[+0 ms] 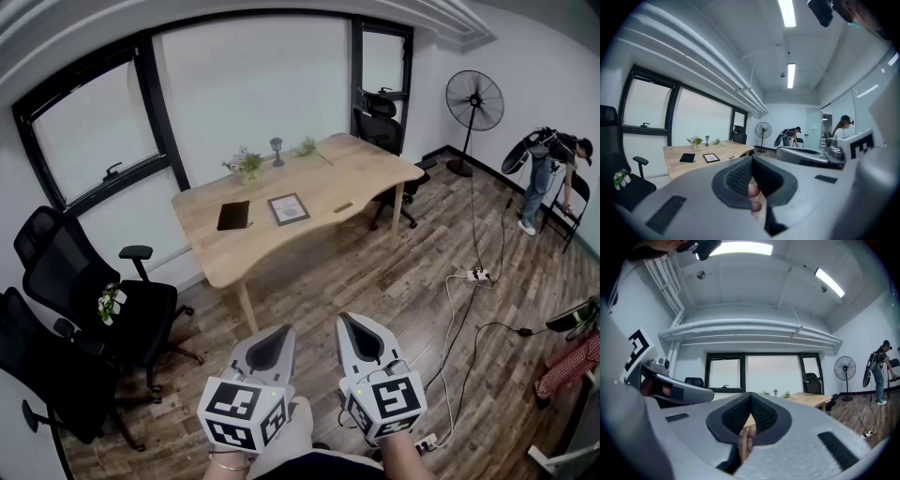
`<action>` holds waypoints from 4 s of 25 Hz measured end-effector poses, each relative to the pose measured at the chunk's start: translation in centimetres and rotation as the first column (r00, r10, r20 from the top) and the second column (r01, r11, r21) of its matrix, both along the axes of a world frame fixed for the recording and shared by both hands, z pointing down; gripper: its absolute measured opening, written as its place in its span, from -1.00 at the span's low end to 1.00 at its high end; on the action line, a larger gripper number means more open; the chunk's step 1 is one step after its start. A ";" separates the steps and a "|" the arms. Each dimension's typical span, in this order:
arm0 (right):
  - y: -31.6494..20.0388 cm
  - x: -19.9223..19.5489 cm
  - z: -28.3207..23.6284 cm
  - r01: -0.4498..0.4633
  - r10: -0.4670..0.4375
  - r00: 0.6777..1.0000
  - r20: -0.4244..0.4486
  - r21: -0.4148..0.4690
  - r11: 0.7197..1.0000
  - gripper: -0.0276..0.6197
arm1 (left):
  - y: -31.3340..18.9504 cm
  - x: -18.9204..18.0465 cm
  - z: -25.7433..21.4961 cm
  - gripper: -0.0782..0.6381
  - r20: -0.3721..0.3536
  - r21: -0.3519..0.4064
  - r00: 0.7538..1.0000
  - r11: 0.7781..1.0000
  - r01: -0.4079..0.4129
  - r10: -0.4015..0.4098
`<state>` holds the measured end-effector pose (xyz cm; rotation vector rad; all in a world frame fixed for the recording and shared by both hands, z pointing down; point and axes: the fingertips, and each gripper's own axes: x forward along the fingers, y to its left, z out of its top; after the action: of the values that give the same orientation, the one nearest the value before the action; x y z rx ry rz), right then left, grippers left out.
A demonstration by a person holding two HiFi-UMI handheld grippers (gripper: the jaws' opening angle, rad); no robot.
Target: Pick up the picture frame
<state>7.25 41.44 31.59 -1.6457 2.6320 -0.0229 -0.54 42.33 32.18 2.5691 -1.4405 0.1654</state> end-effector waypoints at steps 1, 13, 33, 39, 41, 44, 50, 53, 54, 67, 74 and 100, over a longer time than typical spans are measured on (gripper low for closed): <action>-0.3 0.1 -0.1 -0.004 0.004 1.000 0.002 -0.001 1.000 -0.91 | -0.3 0.0 0.0 -0.77 0.000 -0.002 1.000 1.000 0.003 -0.003; -5.1 0.7 -0.6 0.008 -0.007 0.999 0.034 -0.020 1.000 -0.91 | -6.0 0.6 -0.5 -0.77 -0.006 -0.007 1.000 1.000 -0.004 0.004; -14.2 -1.8 -0.9 0.031 -0.029 0.998 0.047 -0.037 0.999 -0.91 | -15.0 -0.9 -0.2 -0.77 -0.023 -0.017 0.999 0.999 -0.047 0.047; -16.9 -3.0 -0.9 0.008 -0.007 0.999 0.038 -0.042 0.999 -0.91 | -17.4 -2.0 0.2 -0.77 -0.022 -0.025 0.998 0.998 -0.064 0.063; -17.6 -3.5 -1.0 0.005 -0.003 0.999 0.039 -0.046 0.999 -0.91 | -18.1 -2.5 0.4 -0.77 -0.024 -0.031 0.997 0.997 -0.069 0.069; -18.4 -4.1 -0.9 -0.002 0.003 0.999 0.033 -0.047 0.999 -0.91 | -19.1 -3.1 0.5 -0.77 -0.026 -0.032 0.997 0.997 -0.076 0.076; -20.4 -5.0 -0.7 -0.011 0.012 1.000 0.023 -0.049 0.999 -0.91 | -20.9 -3.8 0.7 -0.77 -0.028 -0.027 0.996 0.996 -0.090 0.090; -21.4 -5.8 -0.8 -0.011 0.012 1.000 0.019 -0.046 0.999 -0.91 | -21.7 -4.6 0.7 -0.77 -0.031 -0.025 0.996 0.996 -0.090 0.089; -21.7 -6.1 -0.7 -0.012 0.013 1.000 0.017 -0.047 0.999 -0.91 | -22.0 -4.9 0.8 -0.77 -0.033 -0.026 0.996 0.996 -0.089 0.088; -24.3 -7.4 0.6 -0.031 0.030 0.999 -0.019 -0.072 0.997 -0.91 | -24.9 -6.2 2.2 -0.77 -0.053 -0.065 0.993 0.992 -0.110 0.107; -25.1 -7.2 1.1 -0.037 0.034 0.999 -0.038 -0.086 0.996 -0.91 | -25.7 -5.6 2.7 -0.77 -0.057 -0.078 0.992 0.990 -0.120 0.116; -37.0 -4.1 2.4 -0.005 0.002 1.000 -0.024 -0.108 0.994 -0.91 | -37.2 -2.5 3.4 -0.77 -0.034 -0.088 0.996 0.992 -0.087 0.085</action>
<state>3.12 4.41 33.99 -1.6930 2.6903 -0.1496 -3.04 5.13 35.60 2.5515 -1.2828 0.1984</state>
